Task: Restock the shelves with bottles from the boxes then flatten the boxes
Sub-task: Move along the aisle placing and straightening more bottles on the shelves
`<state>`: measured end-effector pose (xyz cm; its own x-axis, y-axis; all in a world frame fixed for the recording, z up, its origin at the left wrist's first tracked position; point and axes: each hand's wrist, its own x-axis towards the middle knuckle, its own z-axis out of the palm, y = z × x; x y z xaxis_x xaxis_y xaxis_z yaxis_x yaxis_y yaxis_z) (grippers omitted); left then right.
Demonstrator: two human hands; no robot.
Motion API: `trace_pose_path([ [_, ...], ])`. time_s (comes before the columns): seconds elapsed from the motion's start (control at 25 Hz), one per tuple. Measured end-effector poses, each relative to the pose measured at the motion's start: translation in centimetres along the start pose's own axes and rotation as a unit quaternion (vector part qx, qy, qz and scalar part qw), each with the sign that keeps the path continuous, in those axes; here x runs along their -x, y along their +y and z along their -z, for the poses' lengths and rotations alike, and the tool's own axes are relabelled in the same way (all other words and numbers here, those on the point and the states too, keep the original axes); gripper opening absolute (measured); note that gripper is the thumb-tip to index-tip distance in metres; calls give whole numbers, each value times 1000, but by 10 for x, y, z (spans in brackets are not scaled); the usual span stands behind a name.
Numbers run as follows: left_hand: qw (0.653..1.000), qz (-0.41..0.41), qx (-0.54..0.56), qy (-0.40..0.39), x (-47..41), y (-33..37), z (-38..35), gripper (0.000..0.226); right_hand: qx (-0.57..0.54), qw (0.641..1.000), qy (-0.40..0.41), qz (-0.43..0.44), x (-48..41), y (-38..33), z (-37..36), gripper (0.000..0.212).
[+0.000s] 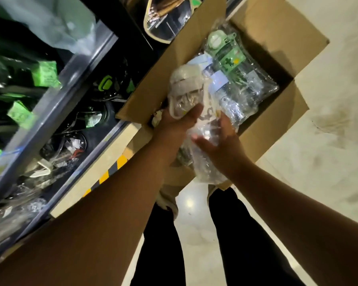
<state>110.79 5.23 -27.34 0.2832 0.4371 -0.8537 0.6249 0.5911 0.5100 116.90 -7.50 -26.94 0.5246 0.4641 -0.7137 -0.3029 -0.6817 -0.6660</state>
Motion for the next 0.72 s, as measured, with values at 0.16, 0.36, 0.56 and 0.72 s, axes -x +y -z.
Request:
trace_pose_path([
  [0.16,996,-25,78,45,17,21,-11,103,-211,971,-107,39,3,-9,25,25],
  [0.36,991,-60,48,107,1,-3,4,85,323,943,69,37,-60,1,38,69],
  [0.56,989,-95,20,114,-20,-40,26,88,443,892,84,-45,-130,19,23,110],
  [0.72,990,-77,23,115,-24,-49,32,91,415,899,140,-3,-122,34,27,101],
])
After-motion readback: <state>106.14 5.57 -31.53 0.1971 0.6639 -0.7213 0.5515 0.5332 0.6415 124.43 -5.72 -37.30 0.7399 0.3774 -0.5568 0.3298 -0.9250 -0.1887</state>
